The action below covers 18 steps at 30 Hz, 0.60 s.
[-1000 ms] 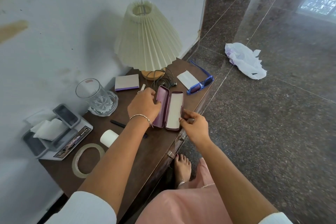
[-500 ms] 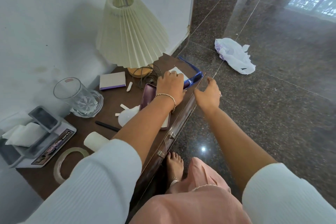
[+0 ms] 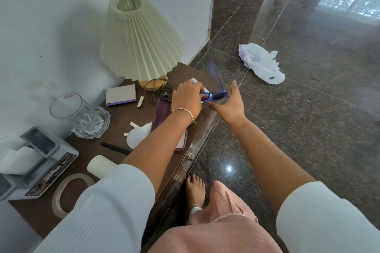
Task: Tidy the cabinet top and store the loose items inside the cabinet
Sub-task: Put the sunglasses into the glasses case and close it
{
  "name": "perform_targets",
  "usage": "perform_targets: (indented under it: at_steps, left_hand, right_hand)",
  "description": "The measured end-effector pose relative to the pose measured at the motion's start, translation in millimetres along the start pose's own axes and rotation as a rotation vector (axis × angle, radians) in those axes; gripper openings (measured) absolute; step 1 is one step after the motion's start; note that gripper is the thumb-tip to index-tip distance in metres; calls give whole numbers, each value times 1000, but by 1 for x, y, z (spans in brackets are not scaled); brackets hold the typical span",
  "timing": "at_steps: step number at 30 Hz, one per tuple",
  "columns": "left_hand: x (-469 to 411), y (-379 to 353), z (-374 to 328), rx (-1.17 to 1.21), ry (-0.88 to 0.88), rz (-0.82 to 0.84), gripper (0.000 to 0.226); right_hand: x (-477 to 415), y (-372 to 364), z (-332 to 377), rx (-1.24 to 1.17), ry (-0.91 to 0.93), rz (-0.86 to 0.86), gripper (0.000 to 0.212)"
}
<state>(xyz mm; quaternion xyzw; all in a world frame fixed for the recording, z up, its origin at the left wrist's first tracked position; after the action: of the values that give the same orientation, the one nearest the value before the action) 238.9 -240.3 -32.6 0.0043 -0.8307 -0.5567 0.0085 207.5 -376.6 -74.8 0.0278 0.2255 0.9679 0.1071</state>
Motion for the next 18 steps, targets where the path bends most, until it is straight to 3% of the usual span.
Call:
perform_targets:
  at_steps: [3,7,9,12,15,18]
  left_hand:
    - [5,8,2,147,-40,33,13]
    - [9,20,4,351,-44,139,14]
    - [9,28,9,450,-3,191,12]
    - [10,38,18,522,33,221,12]
    - [13,46,23,544,22,224,11]
    - [19,53,23,588,9,185,14]
  right_hand:
    - [4,6,2,-31,13,36,116]
    - [10,8,10,-159,-13,59,100]
    - [13,10,12,-208,-1,58,85]
    - [16,16,22,-99,130,51,48]
    - [25,15,30,-83,147,135,49]
    - [32,10,38,35,178,186,31]
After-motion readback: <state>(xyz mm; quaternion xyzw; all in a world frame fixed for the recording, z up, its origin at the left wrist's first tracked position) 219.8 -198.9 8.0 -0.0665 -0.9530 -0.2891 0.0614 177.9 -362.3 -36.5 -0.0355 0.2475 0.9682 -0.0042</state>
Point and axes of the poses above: each hand's wrist, its own x-axis away from the middle knuckle, its own y-axis out of the back of the hand, z = x × y, the point moved 4 cm from there along -x, towards the middle knuckle, and after that the axes turned 14 degrees about y, right-handed, at the moved point
